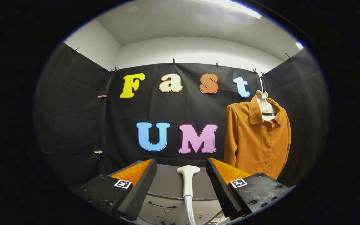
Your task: Iron the clothes twice with a garment steamer, once on the left side and once on the right side.
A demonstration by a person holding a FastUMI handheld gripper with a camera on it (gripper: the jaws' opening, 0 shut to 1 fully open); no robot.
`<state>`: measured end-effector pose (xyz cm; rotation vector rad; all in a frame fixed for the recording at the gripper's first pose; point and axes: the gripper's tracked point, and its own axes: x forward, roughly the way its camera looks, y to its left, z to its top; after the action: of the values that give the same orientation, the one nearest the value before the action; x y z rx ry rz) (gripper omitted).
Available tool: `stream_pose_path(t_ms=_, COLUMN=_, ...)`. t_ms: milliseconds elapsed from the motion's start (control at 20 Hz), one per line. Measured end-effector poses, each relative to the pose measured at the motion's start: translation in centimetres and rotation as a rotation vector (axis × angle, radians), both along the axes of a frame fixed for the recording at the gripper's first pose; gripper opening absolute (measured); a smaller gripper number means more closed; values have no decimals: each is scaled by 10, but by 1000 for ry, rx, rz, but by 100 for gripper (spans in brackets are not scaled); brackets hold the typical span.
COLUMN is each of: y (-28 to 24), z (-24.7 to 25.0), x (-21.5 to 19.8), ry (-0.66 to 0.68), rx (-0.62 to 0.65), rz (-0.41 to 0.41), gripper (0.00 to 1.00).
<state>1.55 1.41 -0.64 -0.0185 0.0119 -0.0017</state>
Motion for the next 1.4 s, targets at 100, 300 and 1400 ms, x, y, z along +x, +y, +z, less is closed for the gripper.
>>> stream_pose_path(t_ms=100, y=2, z=-1, x=3, ry=3, rx=-3, rz=-1, gripper=98)
stream_pose_path(t_ms=300, y=7, z=-4, x=8, ry=9, rx=-9, rz=-17, gripper=98)
stream_pose_path(t_ms=1400, y=25, z=-57, x=38, ry=137, rx=-11, rz=-118, gripper=98)
